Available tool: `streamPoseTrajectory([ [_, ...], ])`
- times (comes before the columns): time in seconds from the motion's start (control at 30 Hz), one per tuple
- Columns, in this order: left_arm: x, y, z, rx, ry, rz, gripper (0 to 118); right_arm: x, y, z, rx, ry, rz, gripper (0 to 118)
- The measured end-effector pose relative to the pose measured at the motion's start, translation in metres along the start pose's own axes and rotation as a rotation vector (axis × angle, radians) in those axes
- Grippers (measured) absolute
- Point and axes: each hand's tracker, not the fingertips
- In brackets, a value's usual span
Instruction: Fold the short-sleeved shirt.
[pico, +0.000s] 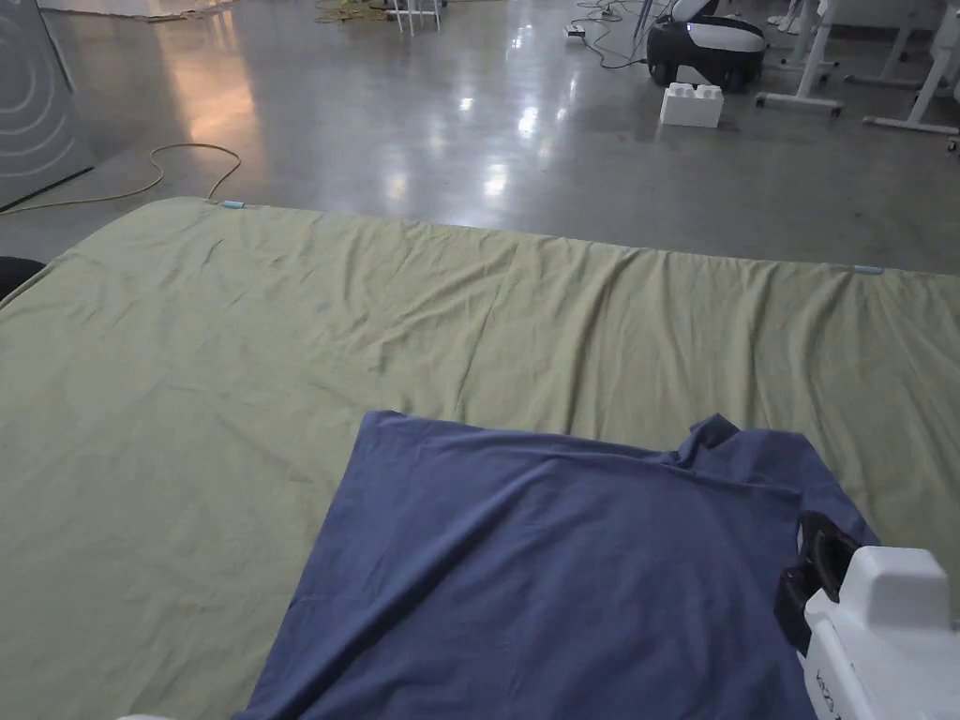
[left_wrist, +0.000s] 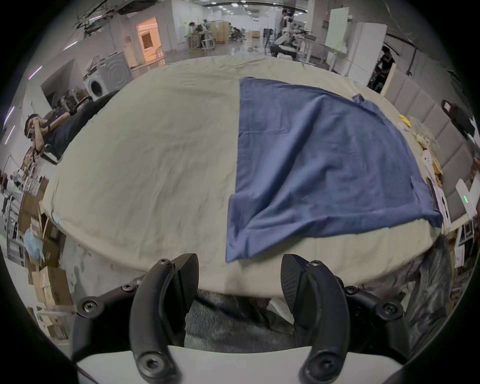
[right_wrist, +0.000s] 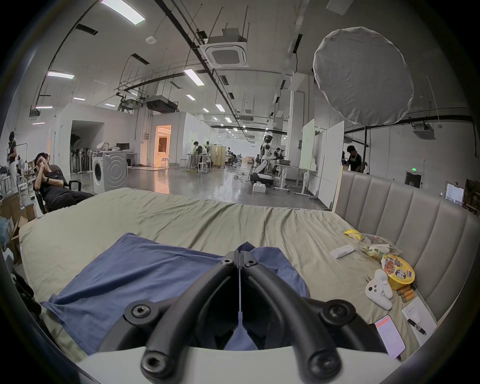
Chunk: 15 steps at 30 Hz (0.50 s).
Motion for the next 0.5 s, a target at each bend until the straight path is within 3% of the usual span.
streamPoseTrajectory([
  [0.5,0.008,0.035,-0.038,0.044,0.053,0.098,67,0.001,-0.012,0.003,-0.041,0.005,0.007,2],
])
